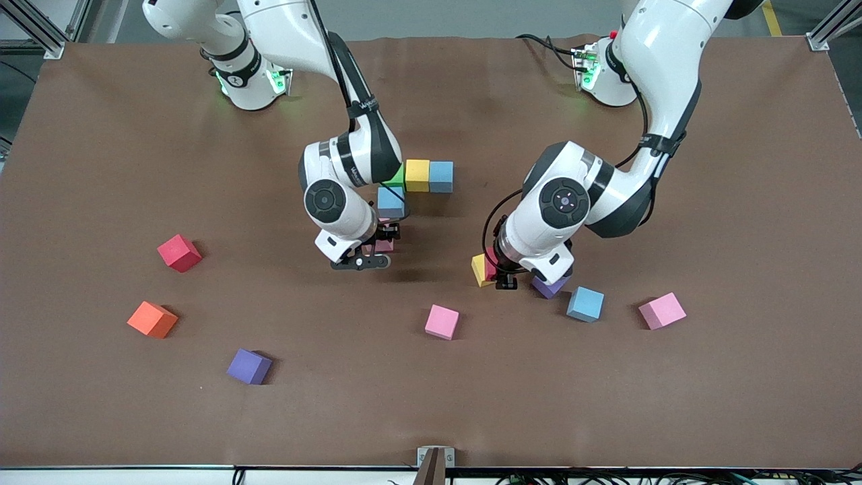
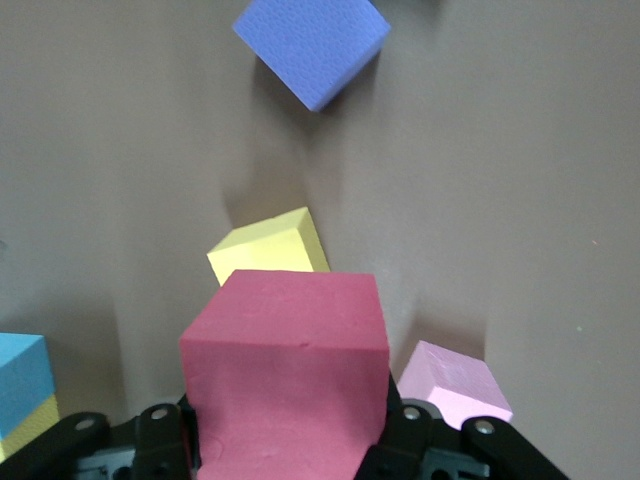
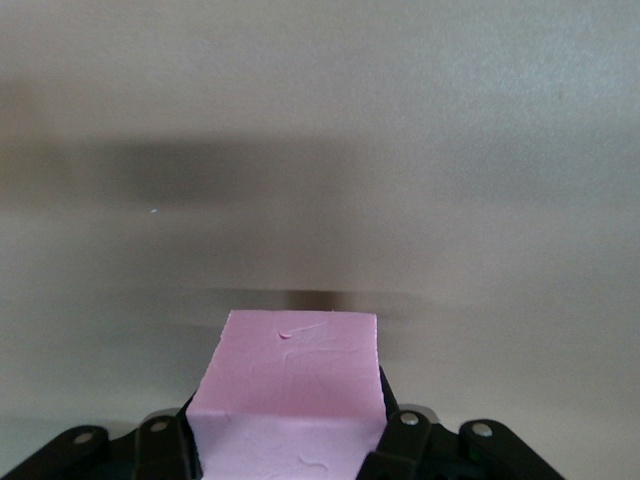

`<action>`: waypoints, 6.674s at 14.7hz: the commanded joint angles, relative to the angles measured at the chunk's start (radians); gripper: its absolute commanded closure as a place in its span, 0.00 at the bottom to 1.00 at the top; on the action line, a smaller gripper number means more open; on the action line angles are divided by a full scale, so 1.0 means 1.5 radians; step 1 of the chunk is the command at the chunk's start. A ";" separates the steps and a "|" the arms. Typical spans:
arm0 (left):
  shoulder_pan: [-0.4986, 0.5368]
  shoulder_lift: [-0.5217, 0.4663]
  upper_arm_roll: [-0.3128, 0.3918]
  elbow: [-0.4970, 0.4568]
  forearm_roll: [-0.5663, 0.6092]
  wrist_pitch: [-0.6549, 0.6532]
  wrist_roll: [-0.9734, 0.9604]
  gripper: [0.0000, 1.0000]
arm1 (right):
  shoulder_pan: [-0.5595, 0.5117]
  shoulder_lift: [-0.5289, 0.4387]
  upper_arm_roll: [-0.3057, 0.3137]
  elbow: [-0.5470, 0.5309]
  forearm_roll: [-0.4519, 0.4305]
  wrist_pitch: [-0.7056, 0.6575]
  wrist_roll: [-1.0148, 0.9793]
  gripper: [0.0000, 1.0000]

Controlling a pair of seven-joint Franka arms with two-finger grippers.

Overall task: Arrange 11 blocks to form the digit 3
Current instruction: 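Set the pink cube beside the cyan cube and open the right gripper, then grasp the purple cube with the right gripper while the left gripper moves red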

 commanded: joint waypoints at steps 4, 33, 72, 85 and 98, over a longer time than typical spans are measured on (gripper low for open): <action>-0.005 -0.007 0.000 -0.019 -0.004 0.026 -0.010 1.00 | -0.007 0.008 0.020 0.007 0.016 0.003 0.034 0.85; -0.013 -0.001 -0.001 -0.033 -0.004 0.044 -0.007 1.00 | -0.015 0.030 0.044 0.010 0.041 -0.016 0.042 0.81; -0.070 0.018 -0.002 -0.022 0.002 0.041 -0.007 1.00 | -0.254 0.038 -0.063 0.153 -0.014 -0.093 -0.037 0.00; -0.185 0.139 0.010 0.067 0.001 0.047 -0.028 1.00 | -0.427 0.209 0.015 0.401 -0.046 -0.050 -0.055 0.00; -0.192 0.163 0.017 0.068 -0.001 0.078 -0.122 1.00 | -0.515 0.260 0.084 0.490 -0.057 -0.048 -0.067 0.00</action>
